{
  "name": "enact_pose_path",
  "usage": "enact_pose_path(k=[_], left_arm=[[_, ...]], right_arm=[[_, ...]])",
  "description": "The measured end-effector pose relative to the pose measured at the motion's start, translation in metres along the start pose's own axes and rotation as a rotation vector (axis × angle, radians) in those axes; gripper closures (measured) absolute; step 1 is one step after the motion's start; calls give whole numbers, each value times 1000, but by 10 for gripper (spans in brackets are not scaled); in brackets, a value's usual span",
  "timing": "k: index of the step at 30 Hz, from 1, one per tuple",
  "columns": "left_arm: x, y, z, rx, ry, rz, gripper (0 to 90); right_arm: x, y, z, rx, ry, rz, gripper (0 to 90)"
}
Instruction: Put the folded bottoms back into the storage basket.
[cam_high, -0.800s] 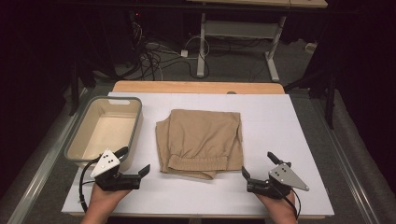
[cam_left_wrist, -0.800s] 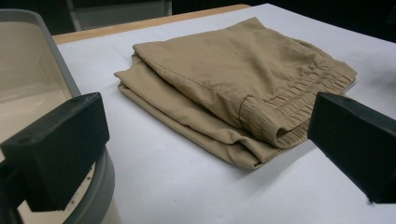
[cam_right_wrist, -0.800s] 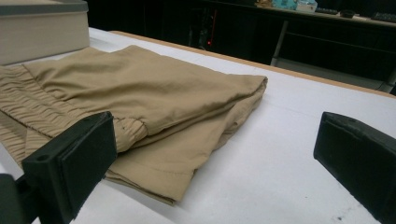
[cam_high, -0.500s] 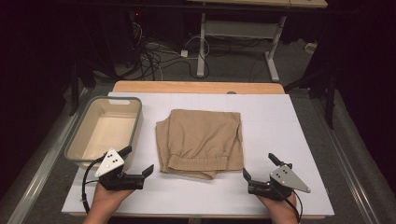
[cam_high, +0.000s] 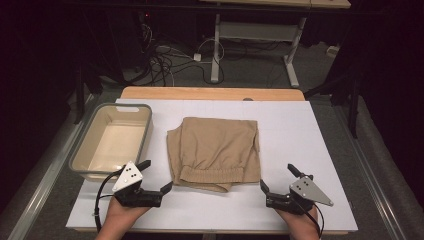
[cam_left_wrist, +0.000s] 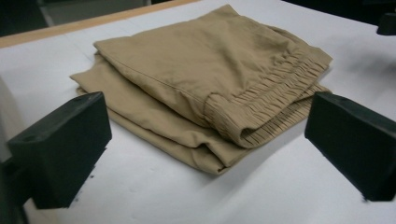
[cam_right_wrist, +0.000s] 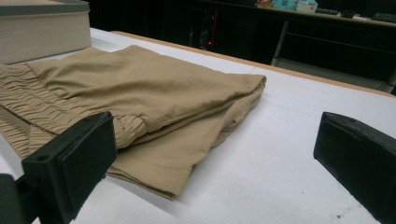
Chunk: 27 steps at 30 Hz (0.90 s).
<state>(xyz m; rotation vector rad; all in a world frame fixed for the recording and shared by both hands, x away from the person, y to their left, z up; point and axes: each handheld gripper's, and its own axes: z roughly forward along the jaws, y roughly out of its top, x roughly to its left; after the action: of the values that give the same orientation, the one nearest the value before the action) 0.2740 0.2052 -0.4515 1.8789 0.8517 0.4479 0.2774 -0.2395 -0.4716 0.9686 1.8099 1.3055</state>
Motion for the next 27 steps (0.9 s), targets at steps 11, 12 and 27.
enact_pose_path(k=[11, 12, 27], left_arm=[[-6, -13, 24, 112, -16, 74, 422], [-4, -13, 29, 111, -28, 65, 484], [-5, -15, 56, 269, -15, 83, 694]], right_arm=[[3, -1, 2, 7, 9, -9, 2], [3, -1, 2, 10, 7, -12, 2], [8, -2, 6, 27, 10, -29, 4]])
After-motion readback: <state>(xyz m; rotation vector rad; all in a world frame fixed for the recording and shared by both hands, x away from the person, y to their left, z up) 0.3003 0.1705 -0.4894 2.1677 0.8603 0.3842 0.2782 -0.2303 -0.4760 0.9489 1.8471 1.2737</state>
